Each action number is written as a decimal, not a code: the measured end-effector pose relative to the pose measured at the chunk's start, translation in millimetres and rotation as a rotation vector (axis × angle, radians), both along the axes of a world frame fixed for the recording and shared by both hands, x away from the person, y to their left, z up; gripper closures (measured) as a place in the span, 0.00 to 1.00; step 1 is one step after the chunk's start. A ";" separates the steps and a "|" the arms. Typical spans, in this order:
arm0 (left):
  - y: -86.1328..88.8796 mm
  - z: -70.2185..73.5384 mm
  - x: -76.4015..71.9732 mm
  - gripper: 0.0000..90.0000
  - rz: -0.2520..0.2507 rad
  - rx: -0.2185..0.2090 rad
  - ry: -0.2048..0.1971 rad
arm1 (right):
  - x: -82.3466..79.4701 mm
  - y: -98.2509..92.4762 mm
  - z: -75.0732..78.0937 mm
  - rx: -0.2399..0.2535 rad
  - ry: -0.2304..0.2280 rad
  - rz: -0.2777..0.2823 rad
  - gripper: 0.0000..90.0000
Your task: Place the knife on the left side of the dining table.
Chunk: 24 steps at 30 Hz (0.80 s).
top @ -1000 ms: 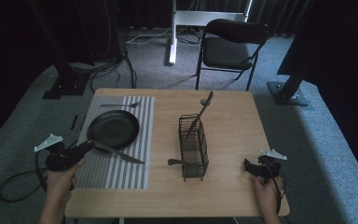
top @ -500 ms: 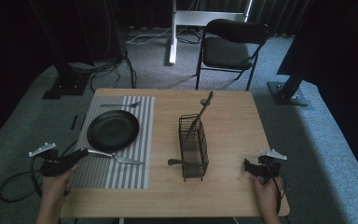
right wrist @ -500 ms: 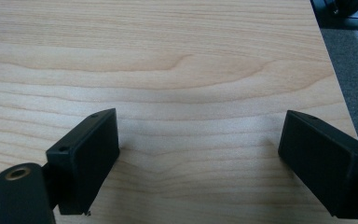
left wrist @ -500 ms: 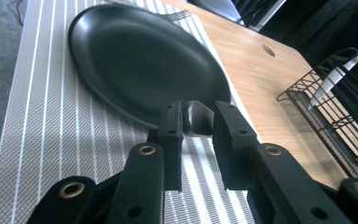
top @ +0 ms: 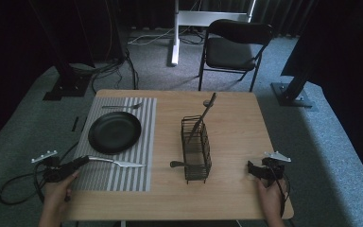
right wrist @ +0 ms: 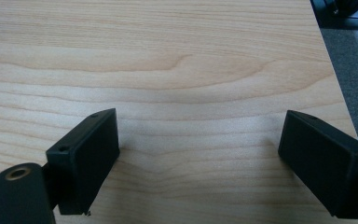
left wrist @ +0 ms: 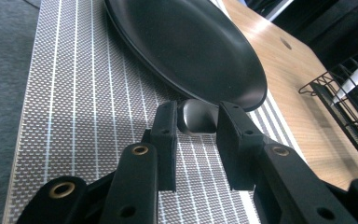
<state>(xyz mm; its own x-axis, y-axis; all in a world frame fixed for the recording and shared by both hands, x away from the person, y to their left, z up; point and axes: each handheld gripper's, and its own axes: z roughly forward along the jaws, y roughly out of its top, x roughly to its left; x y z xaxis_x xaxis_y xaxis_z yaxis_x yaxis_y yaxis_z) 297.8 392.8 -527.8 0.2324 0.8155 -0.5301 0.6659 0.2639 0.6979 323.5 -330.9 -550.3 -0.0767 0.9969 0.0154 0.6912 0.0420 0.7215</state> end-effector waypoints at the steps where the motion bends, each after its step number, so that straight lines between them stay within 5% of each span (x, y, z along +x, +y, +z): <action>1: 1.1 -3.1 1.6 0.77 -0.002 0.009 0.013 | 0.0 0.0 0.0 0.000 0.000 0.000 0.13; 15: -3.7 -18.6 4.0 0.73 0.026 0.111 0.053 | 0.0 0.0 0.0 0.000 0.000 0.000 0.13; 24: -18.0 -15.2 4.0 0.73 0.051 0.279 0.037 | 0.0 -0.1 0.0 0.000 0.000 0.000 0.13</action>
<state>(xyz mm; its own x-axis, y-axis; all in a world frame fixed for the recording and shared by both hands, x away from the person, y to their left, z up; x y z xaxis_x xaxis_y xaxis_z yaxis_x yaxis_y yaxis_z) 301.8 374.8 -543.0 0.1722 0.9411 -0.2910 0.6834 0.0986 0.7234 323.5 -331.0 -550.4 -0.0768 0.9969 0.0154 0.6910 0.0421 0.7216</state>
